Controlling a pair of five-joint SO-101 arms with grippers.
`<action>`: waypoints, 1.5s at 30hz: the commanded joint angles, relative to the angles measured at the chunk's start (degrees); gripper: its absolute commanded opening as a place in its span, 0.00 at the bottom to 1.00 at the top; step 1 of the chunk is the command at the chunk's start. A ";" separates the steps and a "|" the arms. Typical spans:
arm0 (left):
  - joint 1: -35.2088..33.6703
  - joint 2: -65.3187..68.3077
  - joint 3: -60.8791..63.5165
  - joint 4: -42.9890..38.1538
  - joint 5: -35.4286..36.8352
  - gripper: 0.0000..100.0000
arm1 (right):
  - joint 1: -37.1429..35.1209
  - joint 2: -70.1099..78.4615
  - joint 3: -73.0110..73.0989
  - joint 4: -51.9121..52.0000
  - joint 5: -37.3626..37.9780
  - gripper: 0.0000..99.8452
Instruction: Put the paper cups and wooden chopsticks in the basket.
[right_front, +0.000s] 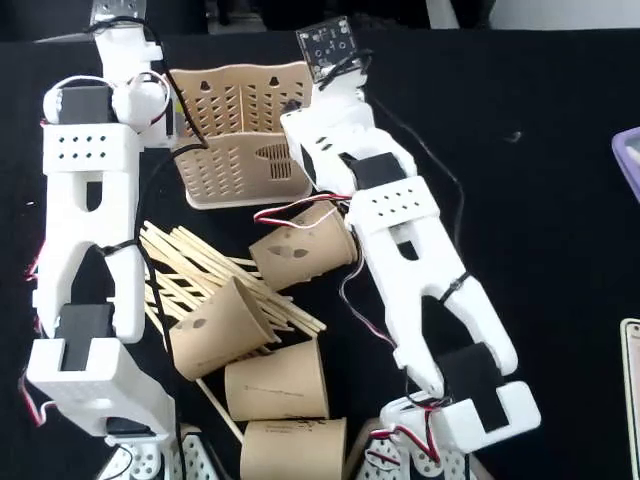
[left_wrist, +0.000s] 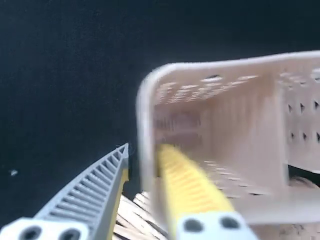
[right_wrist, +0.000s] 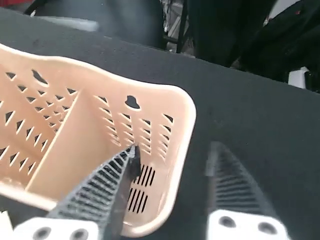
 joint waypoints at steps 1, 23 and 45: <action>-0.84 -0.62 -0.31 -1.05 -0.53 0.04 | 0.79 0.22 -1.45 2.64 -0.26 0.01; 1.27 -1.23 -11.56 25.05 -0.79 0.03 | 2.46 -27.91 20.53 9.23 0.26 0.01; 1.63 -16.26 5.41 24.70 -1.05 0.03 | 5.19 -40.31 24.48 16.18 -0.18 0.01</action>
